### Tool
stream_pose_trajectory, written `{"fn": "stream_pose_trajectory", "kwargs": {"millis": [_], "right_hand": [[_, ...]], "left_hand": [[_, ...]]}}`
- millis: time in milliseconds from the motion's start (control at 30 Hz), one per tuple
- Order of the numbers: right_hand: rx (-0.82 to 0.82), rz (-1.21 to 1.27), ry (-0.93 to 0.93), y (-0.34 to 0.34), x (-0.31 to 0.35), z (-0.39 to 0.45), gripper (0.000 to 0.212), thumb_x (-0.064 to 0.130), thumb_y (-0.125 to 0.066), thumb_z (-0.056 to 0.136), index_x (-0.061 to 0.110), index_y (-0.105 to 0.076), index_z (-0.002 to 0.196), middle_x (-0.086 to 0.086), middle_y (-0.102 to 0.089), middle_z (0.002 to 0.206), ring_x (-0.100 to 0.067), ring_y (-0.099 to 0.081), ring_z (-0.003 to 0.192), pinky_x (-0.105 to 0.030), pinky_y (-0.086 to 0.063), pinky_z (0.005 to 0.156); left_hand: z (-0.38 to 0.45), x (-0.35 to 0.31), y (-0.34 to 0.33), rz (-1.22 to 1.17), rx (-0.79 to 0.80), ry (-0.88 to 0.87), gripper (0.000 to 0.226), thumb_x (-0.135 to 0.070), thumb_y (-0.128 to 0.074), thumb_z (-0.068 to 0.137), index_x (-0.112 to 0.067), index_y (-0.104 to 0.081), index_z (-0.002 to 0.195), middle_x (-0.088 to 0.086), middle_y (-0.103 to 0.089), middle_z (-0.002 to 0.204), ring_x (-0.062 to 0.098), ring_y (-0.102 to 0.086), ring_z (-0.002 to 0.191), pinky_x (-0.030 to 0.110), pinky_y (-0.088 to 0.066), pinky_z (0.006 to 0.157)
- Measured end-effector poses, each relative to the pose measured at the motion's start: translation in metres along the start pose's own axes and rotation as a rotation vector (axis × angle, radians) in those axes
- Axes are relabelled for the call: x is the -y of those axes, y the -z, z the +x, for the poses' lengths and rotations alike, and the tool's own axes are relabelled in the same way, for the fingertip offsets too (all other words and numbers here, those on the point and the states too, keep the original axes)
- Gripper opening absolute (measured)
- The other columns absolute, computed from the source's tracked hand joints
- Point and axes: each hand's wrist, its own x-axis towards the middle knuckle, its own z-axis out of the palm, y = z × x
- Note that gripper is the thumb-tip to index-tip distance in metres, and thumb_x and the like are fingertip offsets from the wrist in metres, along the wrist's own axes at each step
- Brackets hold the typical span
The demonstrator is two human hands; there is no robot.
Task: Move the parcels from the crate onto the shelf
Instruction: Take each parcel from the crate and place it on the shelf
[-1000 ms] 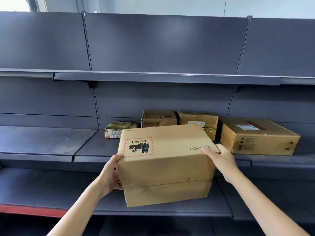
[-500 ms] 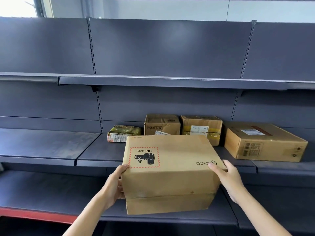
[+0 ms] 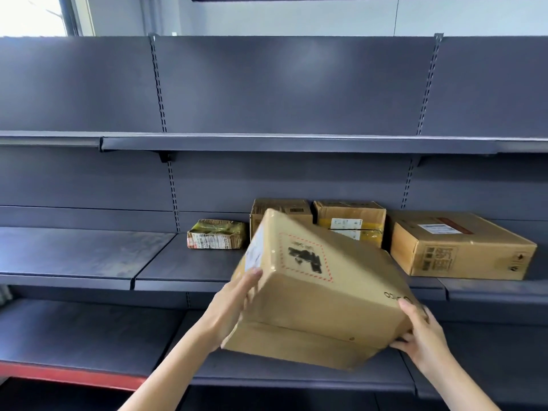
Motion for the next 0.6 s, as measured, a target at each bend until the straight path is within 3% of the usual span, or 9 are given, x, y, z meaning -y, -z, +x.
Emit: {"fn": "stream_pose_trajectory", "kwargs": {"millis": [67, 100, 167, 200, 267, 333, 400, 467, 600], "right_hand": [[-0.027, 0.149, -0.073, 0.013, -0.002, 0.004, 0.04, 0.03, -0.057, 0.089, 0.025, -0.043, 0.126, -0.01, -0.051, 0.116, -0.037, -0.051, 0.104, -0.059, -0.047, 0.08], [-0.032, 0.211, -0.105, 0.018, -0.004, 0.005, 0.044, 0.034, -0.055, 0.089, 0.027, -0.041, 0.131, -0.01, -0.048, 0.121, -0.038, -0.049, 0.106, -0.063, -0.043, 0.084], [-0.018, 0.3, -0.145, 0.024, -0.01, 0.006, 0.049, 0.042, -0.051, 0.089, 0.028, -0.04, 0.135, -0.011, -0.045, 0.126, -0.039, -0.047, 0.111, -0.065, -0.039, 0.088], [-0.01, 0.335, -0.156, 0.025, -0.014, 0.006, 0.051, 0.044, -0.05, 0.088, 0.028, -0.04, 0.136, -0.01, -0.045, 0.126, -0.039, -0.046, 0.115, -0.065, -0.038, 0.089], [-0.019, 0.404, -0.16, 0.025, -0.021, 0.004, 0.052, 0.043, -0.05, 0.089, 0.026, -0.038, 0.137, -0.01, -0.044, 0.127, -0.04, -0.042, 0.123, -0.066, -0.035, 0.094], [-0.048, 0.43, -0.15, 0.023, -0.026, 0.006, 0.052, 0.039, -0.05, 0.09, 0.026, -0.037, 0.138, -0.011, -0.043, 0.127, -0.041, -0.04, 0.125, -0.067, -0.034, 0.094], [-0.061, 0.427, -0.15, 0.024, -0.03, 0.008, 0.051, 0.037, -0.05, 0.09, 0.025, -0.037, 0.138, -0.012, -0.043, 0.127, -0.042, -0.04, 0.125, -0.068, -0.034, 0.094], [-0.062, 0.43, -0.158, 0.025, -0.031, 0.01, 0.051, 0.038, -0.05, 0.09, 0.024, -0.037, 0.138, -0.012, -0.042, 0.129, -0.043, -0.04, 0.126, -0.07, -0.033, 0.095], [-0.045, 0.423, -0.174, 0.027, -0.035, 0.012, 0.046, 0.042, -0.047, 0.089, 0.026, -0.043, 0.133, -0.012, -0.044, 0.128, -0.043, -0.041, 0.124, -0.068, -0.037, 0.093]], "left_hand": [[0.003, -0.013, -0.007, 0.047, 0.051, -0.049, 0.045, -0.064, -0.047, 0.082, -0.044, -0.056, 0.122, -0.022, -0.061, 0.121, -0.004, -0.052, 0.116, 0.025, -0.038, 0.092], [0.002, -0.018, -0.007, 0.059, 0.063, -0.131, 0.051, -0.068, -0.052, 0.073, -0.048, -0.057, 0.12, -0.025, -0.063, 0.12, -0.011, -0.052, 0.114, 0.021, -0.041, 0.09], [0.005, -0.018, 0.002, 0.091, -0.083, -0.315, 0.054, -0.062, -0.065, 0.065, -0.05, -0.058, 0.117, -0.022, -0.064, 0.12, -0.006, -0.057, 0.112, 0.016, -0.047, 0.084], [0.011, -0.014, 0.009, 0.102, -0.201, -0.306, 0.06, -0.053, -0.07, 0.069, -0.044, -0.053, 0.125, -0.017, -0.059, 0.128, 0.004, -0.054, 0.12, 0.018, -0.047, 0.089], [0.019, -0.001, 0.016, 0.081, -0.332, -0.042, 0.077, -0.045, -0.073, 0.075, -0.024, -0.039, 0.141, -0.003, -0.048, 0.14, 0.019, -0.047, 0.126, 0.032, -0.042, 0.095], [0.023, 0.013, 0.014, -0.052, -0.223, 0.102, 0.062, -0.045, -0.07, 0.077, -0.009, -0.055, 0.125, 0.005, -0.066, 0.119, 0.017, -0.064, 0.093, 0.032, -0.048, 0.075], [0.024, 0.023, 0.012, -0.171, -0.168, 0.114, 0.047, -0.042, -0.073, 0.073, -0.008, -0.064, 0.103, 0.006, -0.076, 0.094, 0.009, -0.067, 0.064, 0.026, -0.052, 0.056], [0.022, 0.032, 0.015, -0.272, -0.154, 0.071, 0.053, -0.04, -0.078, 0.061, -0.008, -0.063, 0.101, 0.0, -0.077, 0.082, 0.006, -0.068, 0.06, 0.022, -0.052, 0.049], [0.024, 0.036, 0.018, -0.505, -0.065, 0.032, 0.058, -0.024, -0.078, 0.058, -0.002, -0.062, 0.109, 0.005, -0.076, 0.092, 0.01, -0.071, 0.07, 0.02, -0.055, 0.054]]}}
